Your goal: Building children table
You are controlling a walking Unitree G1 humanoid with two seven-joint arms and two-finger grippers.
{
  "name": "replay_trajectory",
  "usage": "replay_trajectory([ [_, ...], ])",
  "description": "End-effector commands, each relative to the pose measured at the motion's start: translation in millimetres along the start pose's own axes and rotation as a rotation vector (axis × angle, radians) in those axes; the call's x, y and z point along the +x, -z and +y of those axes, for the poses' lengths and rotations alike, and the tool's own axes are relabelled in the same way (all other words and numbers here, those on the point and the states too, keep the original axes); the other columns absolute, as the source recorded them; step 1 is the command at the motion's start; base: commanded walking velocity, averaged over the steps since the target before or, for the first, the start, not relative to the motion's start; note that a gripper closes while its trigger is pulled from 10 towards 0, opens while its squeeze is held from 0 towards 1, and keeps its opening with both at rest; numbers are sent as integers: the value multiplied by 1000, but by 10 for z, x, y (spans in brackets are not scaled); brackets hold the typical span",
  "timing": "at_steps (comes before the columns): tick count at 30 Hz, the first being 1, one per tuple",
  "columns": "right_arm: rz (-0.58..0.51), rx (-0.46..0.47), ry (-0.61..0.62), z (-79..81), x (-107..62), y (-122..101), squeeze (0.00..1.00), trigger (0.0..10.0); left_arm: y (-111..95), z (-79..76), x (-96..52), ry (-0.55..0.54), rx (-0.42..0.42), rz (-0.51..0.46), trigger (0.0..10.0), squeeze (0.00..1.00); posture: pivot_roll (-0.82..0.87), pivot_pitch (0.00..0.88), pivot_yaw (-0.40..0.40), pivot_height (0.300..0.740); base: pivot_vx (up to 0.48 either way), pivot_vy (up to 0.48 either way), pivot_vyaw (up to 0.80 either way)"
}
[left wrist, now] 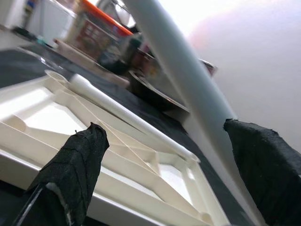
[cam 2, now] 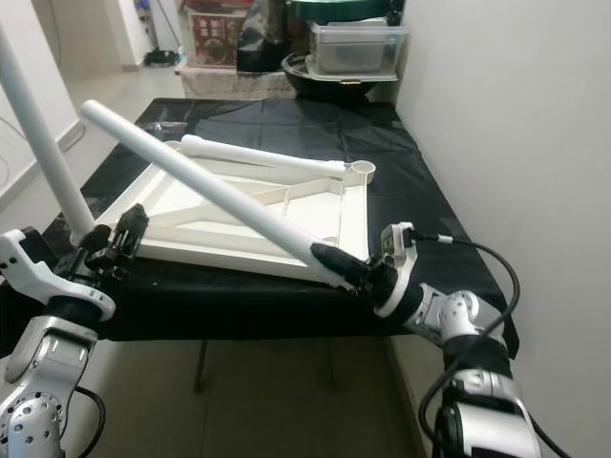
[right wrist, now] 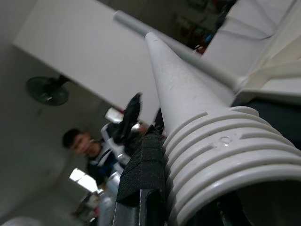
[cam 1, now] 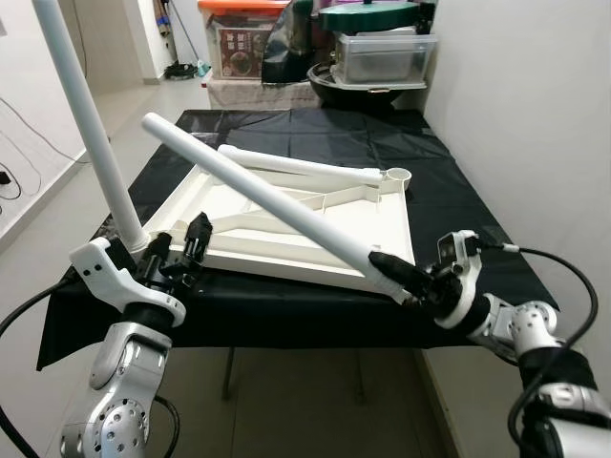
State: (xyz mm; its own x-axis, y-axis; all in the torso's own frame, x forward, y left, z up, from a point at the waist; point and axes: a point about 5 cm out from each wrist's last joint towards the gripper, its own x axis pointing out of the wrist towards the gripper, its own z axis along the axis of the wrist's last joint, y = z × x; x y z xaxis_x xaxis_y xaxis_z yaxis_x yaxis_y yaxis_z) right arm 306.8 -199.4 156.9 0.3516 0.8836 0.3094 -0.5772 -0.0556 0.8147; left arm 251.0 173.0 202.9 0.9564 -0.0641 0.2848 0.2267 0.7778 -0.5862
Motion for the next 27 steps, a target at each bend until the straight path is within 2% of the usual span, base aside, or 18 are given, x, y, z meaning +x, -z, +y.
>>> replay_trajectory([
  [1,36,3,-45,67,19,38,0,0,-17,-28,-14,42,-17,20,10000,0,45,0,-11,740,0,0,0],
  [6,88,17,-55,98,13,139,0,0,-72,-56,4,76,-62,17,10000,0,45,0,-11,740,0,0,0],
  [10,111,21,-57,103,19,176,0,0,-96,-63,10,86,-68,12,10000,0,45,0,-11,740,0,0,0],
  [12,147,34,-74,131,49,260,0,0,-155,-85,10,121,-102,-5,10000,0,49,0,-11,740,0,0,0],
  [19,185,44,-88,184,74,335,0,0,-229,-112,-5,164,-160,-38,10000,0,49,0,-11,740,0,0,0],
  [21,207,51,-96,199,89,372,0,0,-284,-151,-15,215,-213,-57,10000,0,49,0,-11,740,0,0,0],
  [27,213,52,-111,219,109,383,0,0,-321,-139,-44,233,-253,-67,10000,0,49,0,-11,740,0,0,0],
])
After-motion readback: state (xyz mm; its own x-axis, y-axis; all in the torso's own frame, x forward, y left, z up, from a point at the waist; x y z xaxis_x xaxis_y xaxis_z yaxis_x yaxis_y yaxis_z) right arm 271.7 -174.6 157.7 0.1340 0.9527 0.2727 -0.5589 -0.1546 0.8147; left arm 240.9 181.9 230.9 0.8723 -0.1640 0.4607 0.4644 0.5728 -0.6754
